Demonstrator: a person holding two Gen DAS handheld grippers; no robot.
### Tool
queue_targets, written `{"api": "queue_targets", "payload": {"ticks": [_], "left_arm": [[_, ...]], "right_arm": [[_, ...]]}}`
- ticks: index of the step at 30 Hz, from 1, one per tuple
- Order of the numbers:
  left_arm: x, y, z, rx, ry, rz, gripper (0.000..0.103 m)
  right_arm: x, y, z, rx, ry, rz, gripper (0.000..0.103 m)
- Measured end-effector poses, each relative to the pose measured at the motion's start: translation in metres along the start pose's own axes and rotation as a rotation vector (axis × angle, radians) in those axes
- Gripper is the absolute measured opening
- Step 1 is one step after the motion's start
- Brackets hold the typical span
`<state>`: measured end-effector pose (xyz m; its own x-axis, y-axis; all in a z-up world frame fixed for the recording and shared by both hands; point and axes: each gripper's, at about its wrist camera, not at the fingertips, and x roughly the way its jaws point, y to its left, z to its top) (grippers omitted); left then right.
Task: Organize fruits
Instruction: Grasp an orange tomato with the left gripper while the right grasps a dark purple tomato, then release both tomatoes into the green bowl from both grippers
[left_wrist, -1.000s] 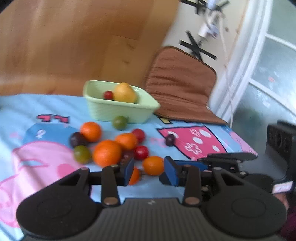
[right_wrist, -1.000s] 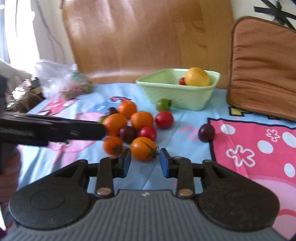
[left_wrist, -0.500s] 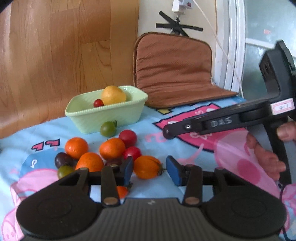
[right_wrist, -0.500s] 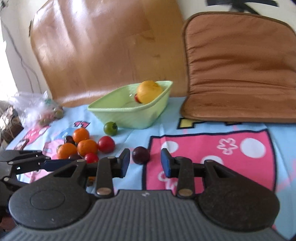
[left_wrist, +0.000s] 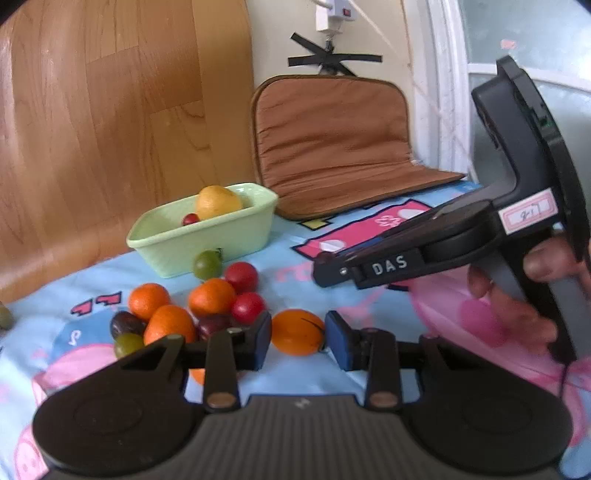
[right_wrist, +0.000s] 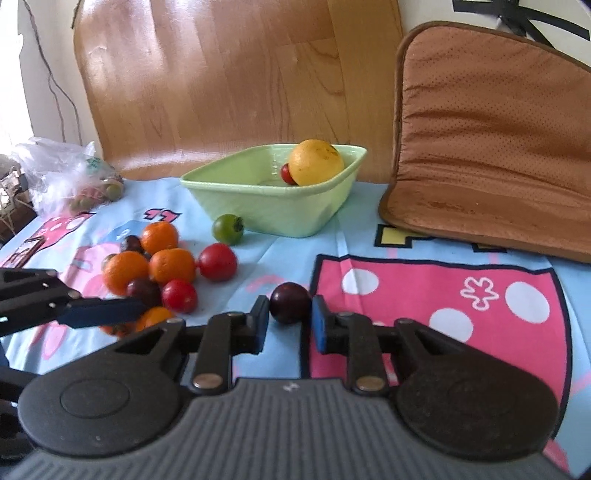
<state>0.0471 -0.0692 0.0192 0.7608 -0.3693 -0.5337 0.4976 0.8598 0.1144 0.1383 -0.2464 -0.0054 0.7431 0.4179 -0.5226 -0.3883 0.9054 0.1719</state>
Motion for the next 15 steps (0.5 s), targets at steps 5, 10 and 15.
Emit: {"api": "queue_targets", "payload": {"ticks": [5,10,15], "left_arm": [[-0.007,0.000,0.000,-0.007,-0.007,-0.006,0.035],[0.001,-0.001,0.001,0.015,0.009,0.026,0.046],[0.006,-0.010,0.000,0.051,0.028,0.014,0.037]], "right_arm": [[-0.009,0.004,-0.008,0.030,0.000,0.015,0.027],[-0.010,0.010,-0.012,0.014,-0.003,0.007,0.028],[-0.011,0.006,-0.012,0.039,-0.005,0.022,0.028]]}}
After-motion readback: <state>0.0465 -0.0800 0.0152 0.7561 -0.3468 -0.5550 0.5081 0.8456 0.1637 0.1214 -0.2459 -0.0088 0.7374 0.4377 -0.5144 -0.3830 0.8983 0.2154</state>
